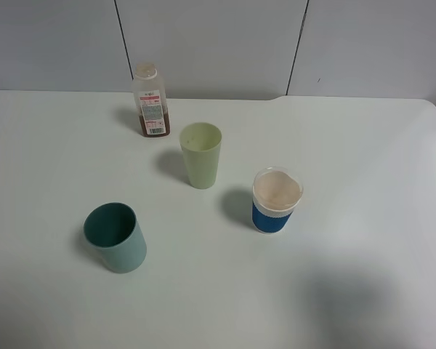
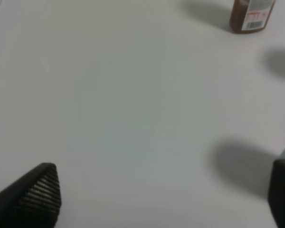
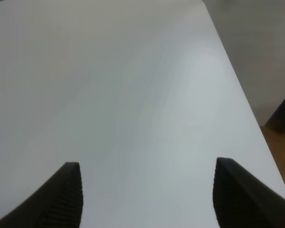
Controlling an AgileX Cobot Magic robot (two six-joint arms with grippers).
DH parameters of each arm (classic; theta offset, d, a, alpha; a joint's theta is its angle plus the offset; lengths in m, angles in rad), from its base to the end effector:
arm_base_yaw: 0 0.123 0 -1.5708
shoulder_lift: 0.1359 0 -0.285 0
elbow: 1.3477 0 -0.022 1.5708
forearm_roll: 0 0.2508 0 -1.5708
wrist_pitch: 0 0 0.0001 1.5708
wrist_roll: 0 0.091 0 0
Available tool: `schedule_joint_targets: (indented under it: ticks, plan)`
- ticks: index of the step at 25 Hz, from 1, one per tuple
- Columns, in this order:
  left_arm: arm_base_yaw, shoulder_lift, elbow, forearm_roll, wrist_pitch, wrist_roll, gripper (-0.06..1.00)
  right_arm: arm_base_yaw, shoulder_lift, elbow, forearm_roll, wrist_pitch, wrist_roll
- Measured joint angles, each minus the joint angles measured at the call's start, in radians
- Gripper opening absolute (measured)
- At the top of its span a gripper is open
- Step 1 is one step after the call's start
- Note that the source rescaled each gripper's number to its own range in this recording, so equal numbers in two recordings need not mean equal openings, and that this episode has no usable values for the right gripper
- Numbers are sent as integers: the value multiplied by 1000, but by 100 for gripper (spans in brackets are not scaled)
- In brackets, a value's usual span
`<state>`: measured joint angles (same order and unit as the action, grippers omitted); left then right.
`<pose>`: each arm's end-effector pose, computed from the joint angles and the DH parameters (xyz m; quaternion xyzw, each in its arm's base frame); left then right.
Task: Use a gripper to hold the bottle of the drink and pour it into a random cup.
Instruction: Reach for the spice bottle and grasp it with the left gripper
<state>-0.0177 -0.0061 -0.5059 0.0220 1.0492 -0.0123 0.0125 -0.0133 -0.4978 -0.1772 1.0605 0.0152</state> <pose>-0.0060 0.0018 0.2798 0.0019 0.8470 0.0030 0.5316 -0.0071 -0.0141 0.2777 0.0050 0.8469 -0.0811 0.5255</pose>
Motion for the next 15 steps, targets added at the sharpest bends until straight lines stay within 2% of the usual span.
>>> schedule_joint_targets:
  ticks: [15]
  plan:
    - [0,0,0,0,0,0,80,0,0,0,0,0,0]
